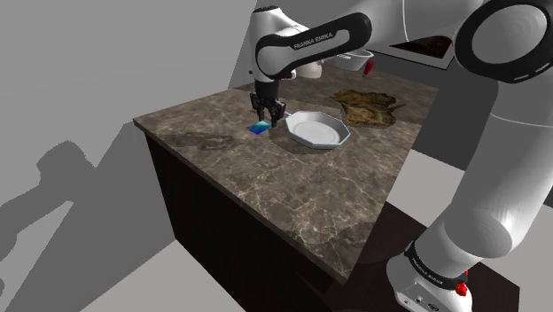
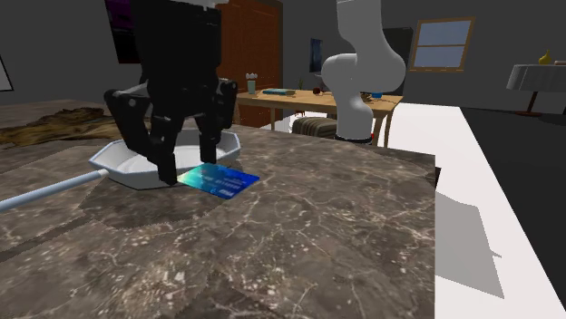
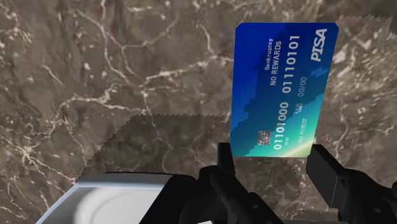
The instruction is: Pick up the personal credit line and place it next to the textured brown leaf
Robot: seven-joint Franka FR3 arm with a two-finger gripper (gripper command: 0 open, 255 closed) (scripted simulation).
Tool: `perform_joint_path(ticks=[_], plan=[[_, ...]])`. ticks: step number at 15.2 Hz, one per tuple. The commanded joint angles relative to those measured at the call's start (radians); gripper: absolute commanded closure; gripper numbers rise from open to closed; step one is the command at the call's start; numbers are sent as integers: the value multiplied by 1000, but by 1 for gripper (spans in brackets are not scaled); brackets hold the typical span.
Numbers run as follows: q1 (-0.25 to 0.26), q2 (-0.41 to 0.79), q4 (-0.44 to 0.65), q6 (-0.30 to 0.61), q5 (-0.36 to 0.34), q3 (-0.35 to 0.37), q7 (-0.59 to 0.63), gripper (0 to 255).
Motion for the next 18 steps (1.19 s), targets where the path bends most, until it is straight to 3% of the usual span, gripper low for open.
perform_joint_path(ticks=[1,6,18], plan=[[0,-8,15,-23,5,2,-4,255],[0,-25,58,-81,14,4,-17,255],[-154,-315,-311,49,84,-100,-277,255]])
